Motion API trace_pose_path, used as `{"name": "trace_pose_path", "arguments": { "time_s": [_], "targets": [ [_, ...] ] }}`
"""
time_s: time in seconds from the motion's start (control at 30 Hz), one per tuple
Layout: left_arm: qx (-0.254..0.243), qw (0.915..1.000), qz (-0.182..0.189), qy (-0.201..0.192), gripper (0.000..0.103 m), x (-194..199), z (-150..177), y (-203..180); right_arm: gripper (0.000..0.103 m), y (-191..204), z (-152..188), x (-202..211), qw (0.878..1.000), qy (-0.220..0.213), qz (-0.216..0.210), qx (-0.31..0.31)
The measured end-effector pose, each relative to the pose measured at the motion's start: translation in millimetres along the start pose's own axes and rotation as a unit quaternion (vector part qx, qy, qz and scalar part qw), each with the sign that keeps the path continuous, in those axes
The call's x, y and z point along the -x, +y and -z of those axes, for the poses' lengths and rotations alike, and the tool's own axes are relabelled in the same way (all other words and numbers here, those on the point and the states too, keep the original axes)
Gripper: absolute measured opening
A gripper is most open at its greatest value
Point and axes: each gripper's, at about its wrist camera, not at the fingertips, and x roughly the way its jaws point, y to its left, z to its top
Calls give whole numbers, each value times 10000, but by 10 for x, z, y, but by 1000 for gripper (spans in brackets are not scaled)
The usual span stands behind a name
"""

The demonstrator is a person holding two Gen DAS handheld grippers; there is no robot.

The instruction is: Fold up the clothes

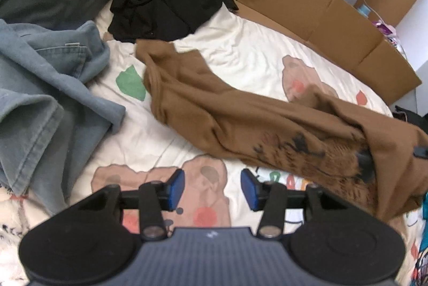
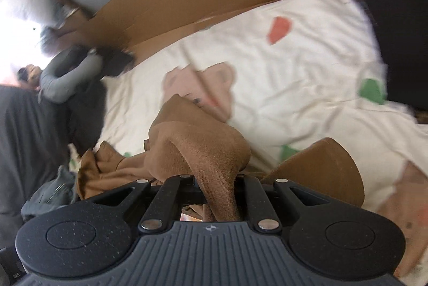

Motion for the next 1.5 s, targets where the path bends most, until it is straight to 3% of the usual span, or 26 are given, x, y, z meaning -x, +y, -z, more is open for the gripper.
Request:
{"name": "trace_pose_path", "arguments": {
  "time_s": [0.3, 0.7, 1.13, 1.33, 1.47, 1.5],
  "targets": [
    [105, 9999, 12, -69, 52, 31, -28, -85, 6, -581, 42, 484, 9980, -287, 403, -402],
    [35, 9999, 87, 74, 54, -74, 72, -284, 6, -1323, 393, 993, 9863, -392, 1096, -1170],
    [-185, 9997, 117, 75, 54, -81, 39, -443, 7, -1594, 678, 1379, 9708, -472, 1759, -1559],
    [-235, 9996, 147, 67, 58, -100, 0, -408, 17, -1528, 683, 1416, 9715, -346, 1983, -1255],
    [-146, 9996, 184, 135, 58, -139, 16, -364, 39, -1434, 637, 1501, 9728, -485, 1978, -1100],
    [-131, 9996, 193, 146, 58, -143, 22, -359, 41, -1400, 609, 1534, 9735, -545, 1952, -1056]
  ]
}}
